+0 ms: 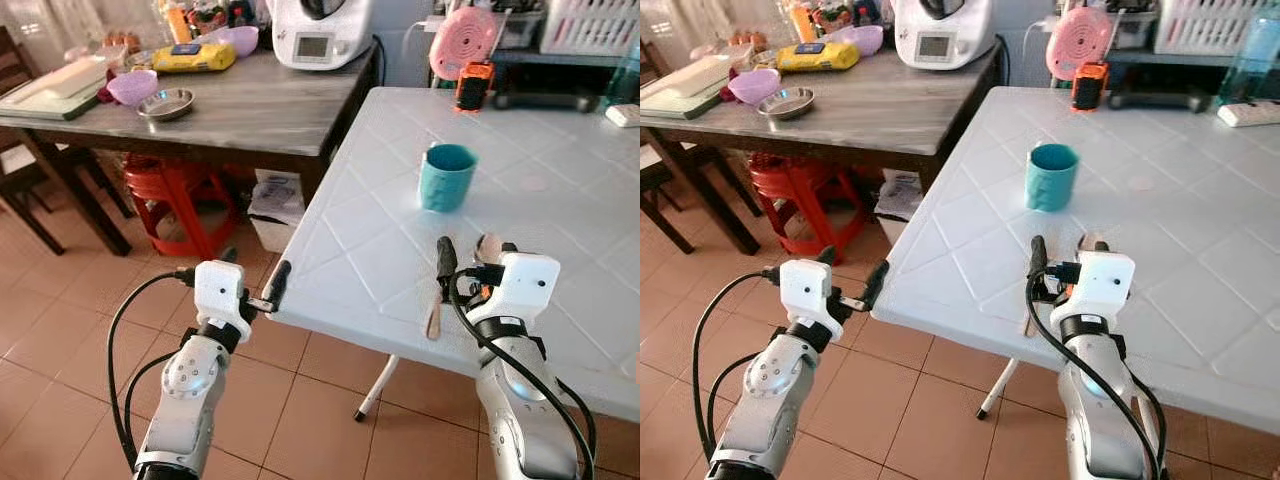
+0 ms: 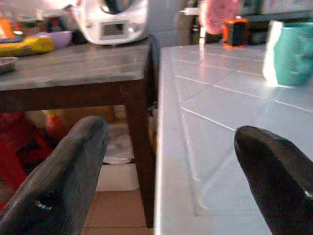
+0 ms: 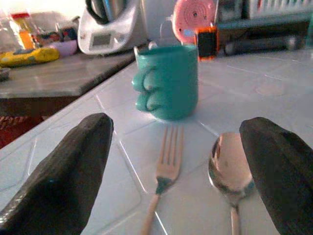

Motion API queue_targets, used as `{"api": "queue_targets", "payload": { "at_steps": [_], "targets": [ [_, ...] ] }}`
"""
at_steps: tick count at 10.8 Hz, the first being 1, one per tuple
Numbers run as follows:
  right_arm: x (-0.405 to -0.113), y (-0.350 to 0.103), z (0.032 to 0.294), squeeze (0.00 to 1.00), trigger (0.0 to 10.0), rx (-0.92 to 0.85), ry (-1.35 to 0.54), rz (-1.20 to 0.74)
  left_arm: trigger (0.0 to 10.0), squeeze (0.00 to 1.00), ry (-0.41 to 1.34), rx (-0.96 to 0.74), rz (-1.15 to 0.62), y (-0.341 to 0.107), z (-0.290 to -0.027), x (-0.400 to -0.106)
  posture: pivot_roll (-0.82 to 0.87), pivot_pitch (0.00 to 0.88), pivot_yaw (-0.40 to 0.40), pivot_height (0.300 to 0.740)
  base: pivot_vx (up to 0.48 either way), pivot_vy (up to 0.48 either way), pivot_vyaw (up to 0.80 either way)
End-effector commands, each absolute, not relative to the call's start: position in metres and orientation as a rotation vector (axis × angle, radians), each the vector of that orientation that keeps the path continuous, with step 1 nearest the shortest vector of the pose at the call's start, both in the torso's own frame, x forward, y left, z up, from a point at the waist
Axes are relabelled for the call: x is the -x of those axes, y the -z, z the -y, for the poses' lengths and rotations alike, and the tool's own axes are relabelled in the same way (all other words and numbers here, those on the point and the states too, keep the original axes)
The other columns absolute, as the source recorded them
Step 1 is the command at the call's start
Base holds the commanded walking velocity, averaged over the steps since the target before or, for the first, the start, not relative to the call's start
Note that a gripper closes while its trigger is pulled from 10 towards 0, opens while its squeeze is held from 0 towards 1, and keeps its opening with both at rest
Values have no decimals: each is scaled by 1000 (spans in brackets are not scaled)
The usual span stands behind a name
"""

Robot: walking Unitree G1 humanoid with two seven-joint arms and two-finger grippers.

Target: Setting the table

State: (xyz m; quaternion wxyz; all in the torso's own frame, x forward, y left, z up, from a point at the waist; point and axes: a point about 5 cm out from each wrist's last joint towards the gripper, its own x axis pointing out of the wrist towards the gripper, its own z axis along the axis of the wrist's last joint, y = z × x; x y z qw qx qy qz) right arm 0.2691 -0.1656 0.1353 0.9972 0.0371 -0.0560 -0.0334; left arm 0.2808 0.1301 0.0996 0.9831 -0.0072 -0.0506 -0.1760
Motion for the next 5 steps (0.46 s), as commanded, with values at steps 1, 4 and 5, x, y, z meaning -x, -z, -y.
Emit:
{"api": "queue_targets", "payload": {
  "at_steps": [1, 4, 5],
  "targets": [
    [-268, -134, 160, 0, 10000, -122, 75, 86, 10000, 0, 387, 3, 88, -98, -133, -277, -68, 90, 114, 740, 0, 0, 0],
    [-276, -135, 144, 0, 10000, -222, 73, 50, 10000, 0, 431, 11, 72, -96, -131, -274, -67, 96, 120, 740, 0, 0, 0],
    [-277, -134, 138, 0, 10000, -253, 52, 27, 10000, 0, 438, 12, 71, -96, -131, -273, -65, 98, 120, 740, 0, 0, 0]
  ]
}}
